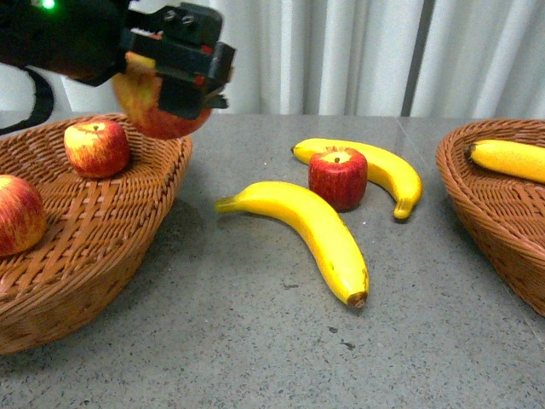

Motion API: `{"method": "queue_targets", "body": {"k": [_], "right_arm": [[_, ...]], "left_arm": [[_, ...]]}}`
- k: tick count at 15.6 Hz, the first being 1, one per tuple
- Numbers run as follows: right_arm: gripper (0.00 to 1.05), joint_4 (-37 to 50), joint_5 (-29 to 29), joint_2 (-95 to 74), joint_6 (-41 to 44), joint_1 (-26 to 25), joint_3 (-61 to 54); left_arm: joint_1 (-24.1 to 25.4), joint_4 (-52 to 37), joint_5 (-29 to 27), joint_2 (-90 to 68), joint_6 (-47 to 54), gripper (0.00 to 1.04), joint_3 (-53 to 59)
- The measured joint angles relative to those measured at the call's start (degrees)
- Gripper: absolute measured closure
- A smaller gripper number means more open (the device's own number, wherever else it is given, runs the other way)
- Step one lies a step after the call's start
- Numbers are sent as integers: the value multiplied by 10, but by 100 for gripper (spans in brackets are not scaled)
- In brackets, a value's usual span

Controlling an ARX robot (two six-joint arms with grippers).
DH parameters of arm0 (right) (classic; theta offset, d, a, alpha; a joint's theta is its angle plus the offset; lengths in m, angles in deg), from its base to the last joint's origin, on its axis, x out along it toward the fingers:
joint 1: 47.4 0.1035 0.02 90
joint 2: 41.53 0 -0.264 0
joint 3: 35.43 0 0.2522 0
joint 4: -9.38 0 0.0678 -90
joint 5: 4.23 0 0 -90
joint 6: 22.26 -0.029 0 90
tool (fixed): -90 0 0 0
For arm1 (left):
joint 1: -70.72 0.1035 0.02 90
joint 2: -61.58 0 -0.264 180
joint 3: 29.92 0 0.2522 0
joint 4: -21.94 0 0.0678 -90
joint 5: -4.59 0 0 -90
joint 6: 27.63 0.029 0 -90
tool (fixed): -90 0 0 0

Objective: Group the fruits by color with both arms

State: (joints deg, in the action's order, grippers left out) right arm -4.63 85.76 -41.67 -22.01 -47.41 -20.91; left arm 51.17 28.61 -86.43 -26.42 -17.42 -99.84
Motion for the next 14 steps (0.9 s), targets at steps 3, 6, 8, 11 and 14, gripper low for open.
{"method": "queue_targets", "body": {"k": [3,6,8,11,14], "right_arm": [[7,0,0,0,0,0,0],[7,0,0,0,0,0,0],[7,0,0,0,0,0,0],[7,0,0,0,0,0,0],[7,0,0,0,0,0,0]], "left_arm": [[24,18,-57,-4,-91,37,34],[40,29,-97,-8,-162,37,44],[49,39,-112,-4,-192,37,45],[51,55,-112,-4,-219,32,49],[36,42,-106,10,-230,7,46]]}}
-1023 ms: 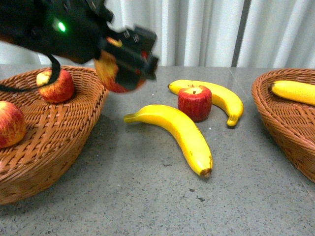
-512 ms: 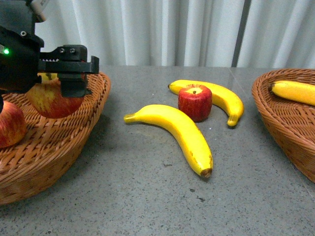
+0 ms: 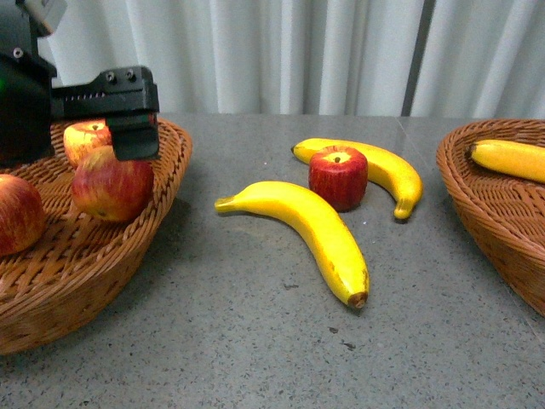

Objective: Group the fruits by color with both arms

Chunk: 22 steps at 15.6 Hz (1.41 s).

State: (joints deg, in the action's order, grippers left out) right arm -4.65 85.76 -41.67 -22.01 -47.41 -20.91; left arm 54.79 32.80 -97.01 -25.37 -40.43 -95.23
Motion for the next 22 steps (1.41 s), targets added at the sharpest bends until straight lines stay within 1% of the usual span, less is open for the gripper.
{"method": "queue_targets", "body": {"k": [3,5,6,7,8,10,12,14,22], "right_arm": [[7,0,0,0,0,0,0],[7,0,0,0,0,0,0],[7,0,0,0,0,0,0],[7,0,0,0,0,0,0],[7,0,0,0,0,0,0],[7,0,0,0,0,0,0],[7,0,0,0,0,0,0],[7,0,0,0,0,0,0],[7,0,0,0,0,0,0]], "left_arm": [[-65,-52,20,15,81,7,-62],[-108,-56,61,-27,146,7,-109],[-115,-40,92,-69,181,7,-137],[-118,-35,104,-111,204,7,-164],[-117,-7,150,-217,223,7,-264],[-121,10,176,-271,239,7,-318],[-121,23,197,-309,251,7,-344],[-120,32,196,-340,260,7,-365],[-107,34,233,-421,268,7,-418]]}}
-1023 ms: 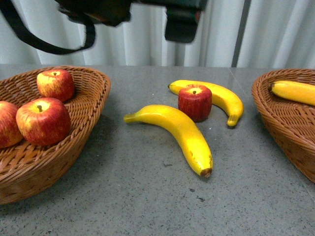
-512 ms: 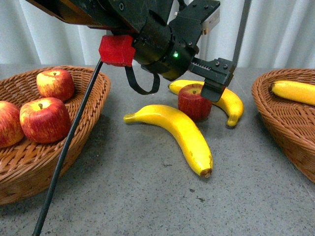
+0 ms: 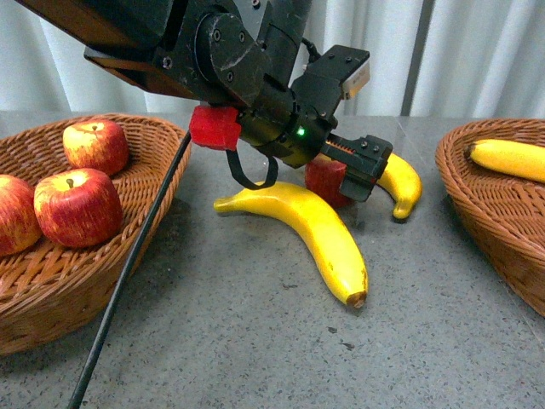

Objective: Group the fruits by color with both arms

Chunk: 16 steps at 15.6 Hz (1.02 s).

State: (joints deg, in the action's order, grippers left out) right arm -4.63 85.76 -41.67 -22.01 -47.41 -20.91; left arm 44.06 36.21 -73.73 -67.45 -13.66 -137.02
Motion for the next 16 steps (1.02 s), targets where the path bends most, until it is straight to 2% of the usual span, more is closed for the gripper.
{"method": "queue_targets", "body": {"k": [1,4,5,10,11,12,13,14,16], "right_arm": [[7,0,0,0,0,0,0],[7,0,0,0,0,0,0],[7,0,0,0,0,0,0],[7,0,0,0,0,0,0],[7,0,0,0,0,0,0],[7,0,0,0,0,0,0],[7,0,0,0,0,0,0],[7,0,0,0,0,0,0],[7,0,0,0,0,0,0]], "left_arm": [[0,0,0,-3,0,7,-2],[-1,-5,4,-3,0,35,-2],[-1,-6,1,0,1,38,1],[19,-47,-81,133,-48,39,67],[46,-76,-141,233,-99,39,123],[111,-72,-225,315,-176,39,211],[168,-51,-260,319,-235,39,265],[174,-42,-252,317,-274,39,265],[174,-39,-250,314,-278,39,265]]}}
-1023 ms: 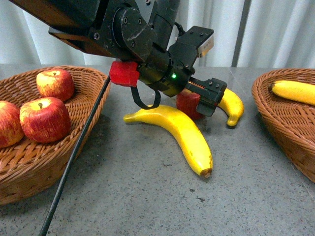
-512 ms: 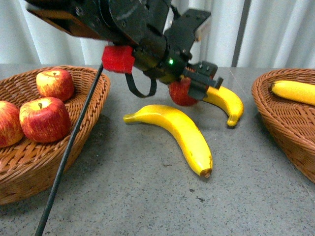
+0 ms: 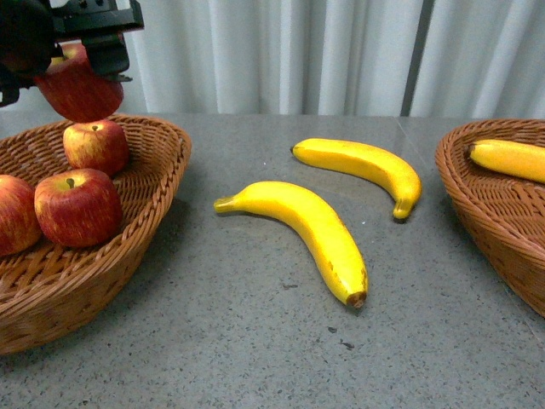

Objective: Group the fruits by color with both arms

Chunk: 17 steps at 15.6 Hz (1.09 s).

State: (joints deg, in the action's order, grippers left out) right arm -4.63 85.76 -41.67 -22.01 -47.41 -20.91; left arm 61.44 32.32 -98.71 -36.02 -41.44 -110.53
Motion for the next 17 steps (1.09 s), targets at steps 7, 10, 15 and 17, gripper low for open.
{"method": "queue_targets", "body": {"k": [7,10,15,17], "right_arm": [[7,0,0,0,0,0,0],[7,0,0,0,0,0,0],[7,0,0,0,0,0,0],[7,0,0,0,0,0,0]], "left_arm": [[0,5,3,-11,-14,35,0],[1,2,5,-11,-15,17,-1],[-47,-77,6,68,24,7,31],[-75,-107,0,142,60,7,49]]}}
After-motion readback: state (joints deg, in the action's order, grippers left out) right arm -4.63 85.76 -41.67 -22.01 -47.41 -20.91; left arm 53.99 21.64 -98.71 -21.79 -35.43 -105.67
